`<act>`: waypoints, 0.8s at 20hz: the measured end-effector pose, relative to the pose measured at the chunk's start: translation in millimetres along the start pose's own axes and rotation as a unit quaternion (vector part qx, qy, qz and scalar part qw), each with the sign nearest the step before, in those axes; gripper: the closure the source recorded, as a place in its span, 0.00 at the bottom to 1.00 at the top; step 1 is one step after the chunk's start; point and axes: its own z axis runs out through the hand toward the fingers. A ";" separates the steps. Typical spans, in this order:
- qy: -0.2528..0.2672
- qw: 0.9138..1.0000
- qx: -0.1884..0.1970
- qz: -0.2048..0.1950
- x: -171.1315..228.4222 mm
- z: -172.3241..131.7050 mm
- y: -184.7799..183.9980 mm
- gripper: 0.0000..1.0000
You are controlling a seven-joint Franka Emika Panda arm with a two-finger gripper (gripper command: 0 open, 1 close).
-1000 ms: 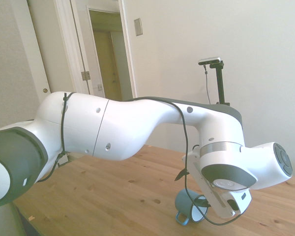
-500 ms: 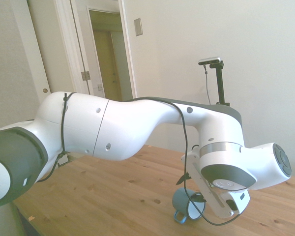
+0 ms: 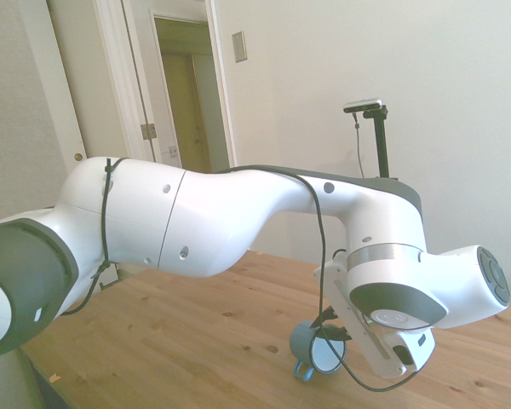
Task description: Flip the mug upright
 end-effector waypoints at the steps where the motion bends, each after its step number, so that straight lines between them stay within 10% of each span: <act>1: 0.000 1.000 0.000 0.000 -0.1 -0.3 -0.3 1.00; 16: 0.099 0.993 -0.063 -0.020 -53.9 -17.8 -89.4 1.00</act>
